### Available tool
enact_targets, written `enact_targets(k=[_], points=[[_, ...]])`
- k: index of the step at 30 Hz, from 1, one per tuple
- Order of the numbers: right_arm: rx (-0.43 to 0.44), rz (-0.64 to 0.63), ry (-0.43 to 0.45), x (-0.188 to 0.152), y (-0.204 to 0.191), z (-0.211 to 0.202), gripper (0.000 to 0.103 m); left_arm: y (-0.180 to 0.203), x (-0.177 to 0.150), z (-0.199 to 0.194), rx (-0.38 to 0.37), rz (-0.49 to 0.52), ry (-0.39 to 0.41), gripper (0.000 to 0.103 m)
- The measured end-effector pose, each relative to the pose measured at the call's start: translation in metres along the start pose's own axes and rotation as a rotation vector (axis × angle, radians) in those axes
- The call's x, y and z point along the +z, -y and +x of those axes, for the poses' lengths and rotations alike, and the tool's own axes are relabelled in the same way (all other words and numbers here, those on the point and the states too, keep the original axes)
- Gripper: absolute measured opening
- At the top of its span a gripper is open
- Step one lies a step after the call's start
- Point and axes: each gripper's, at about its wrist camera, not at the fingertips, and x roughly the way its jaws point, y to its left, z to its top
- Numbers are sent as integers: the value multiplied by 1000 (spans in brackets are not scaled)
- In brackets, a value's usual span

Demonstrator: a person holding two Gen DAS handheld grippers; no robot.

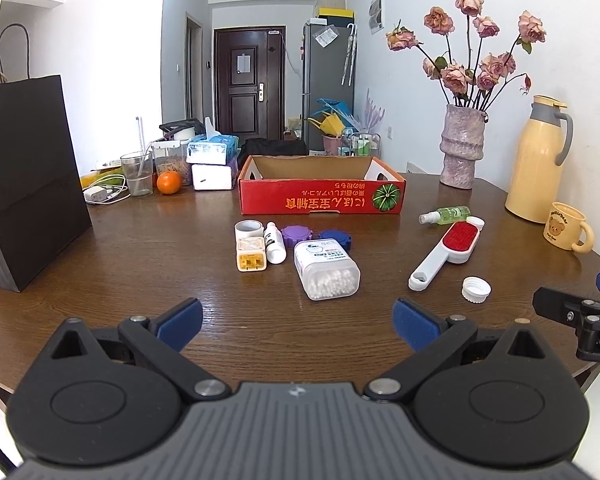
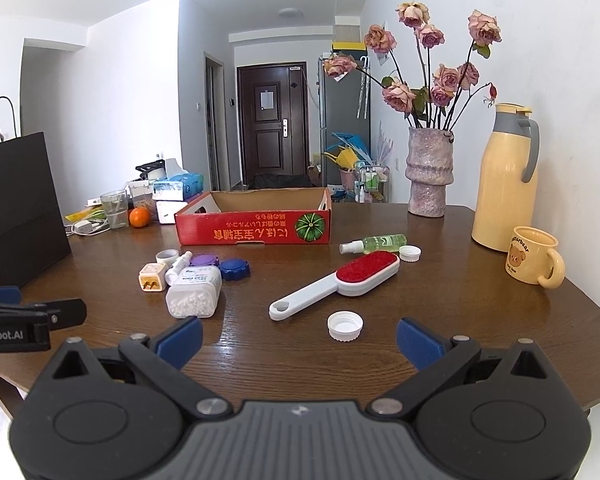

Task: Organize rigid objects
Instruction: 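Move the right tool to the white bottle cap and close on it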

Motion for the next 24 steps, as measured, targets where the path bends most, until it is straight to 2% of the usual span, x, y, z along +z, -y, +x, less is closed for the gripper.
enact_targets(k=[24], points=[[-37, 16, -118, 5, 16, 73, 103, 3, 17, 76, -18, -18, -108, 103]])
